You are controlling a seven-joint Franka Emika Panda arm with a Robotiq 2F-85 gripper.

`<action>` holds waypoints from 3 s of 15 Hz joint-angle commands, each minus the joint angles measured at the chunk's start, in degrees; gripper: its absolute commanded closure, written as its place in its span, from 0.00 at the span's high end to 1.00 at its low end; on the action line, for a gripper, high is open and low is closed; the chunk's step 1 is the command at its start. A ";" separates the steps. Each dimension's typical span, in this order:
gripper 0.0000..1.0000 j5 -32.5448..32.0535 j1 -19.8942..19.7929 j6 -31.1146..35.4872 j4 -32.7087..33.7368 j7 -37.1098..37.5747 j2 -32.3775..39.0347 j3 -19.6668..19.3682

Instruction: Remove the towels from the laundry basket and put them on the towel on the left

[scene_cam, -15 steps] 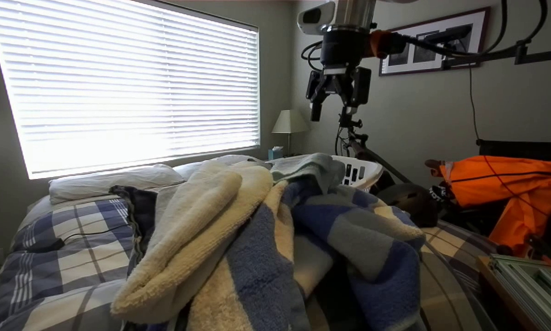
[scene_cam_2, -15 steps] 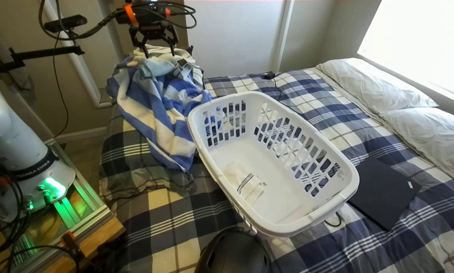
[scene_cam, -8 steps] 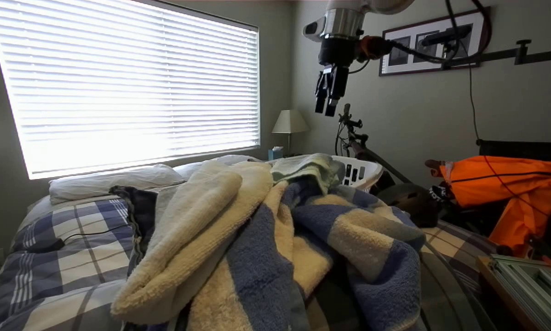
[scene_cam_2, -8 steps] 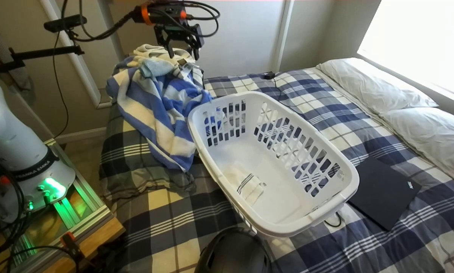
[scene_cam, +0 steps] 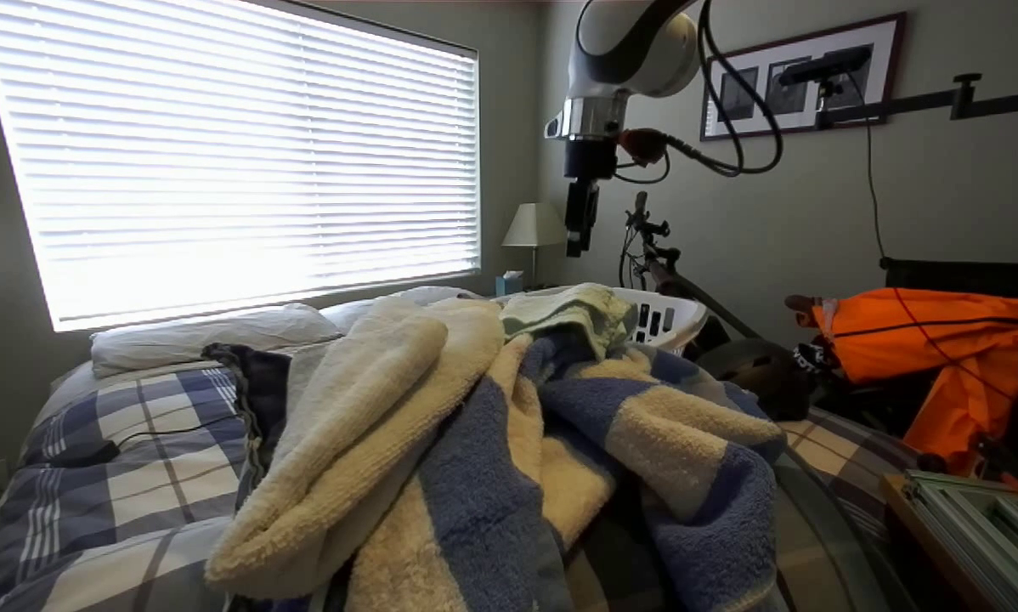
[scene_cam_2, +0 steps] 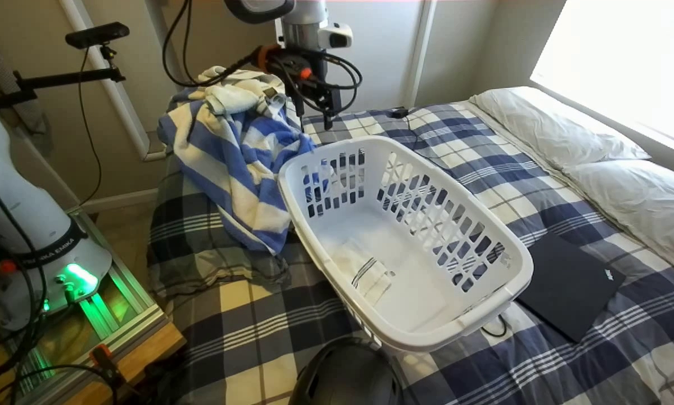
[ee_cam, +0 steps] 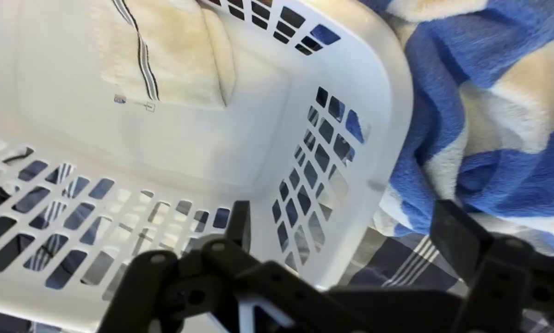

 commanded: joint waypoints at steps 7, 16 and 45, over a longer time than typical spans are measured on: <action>1.00 1.42 -5.73 -2.24 15.28 19.81 20.88 1.58; 1.00 -0.32 -9.74 1.68 21.38 18.87 32.46 2.88; 1.00 -2.90 -15.72 -17.50 53.78 16.69 61.22 4.80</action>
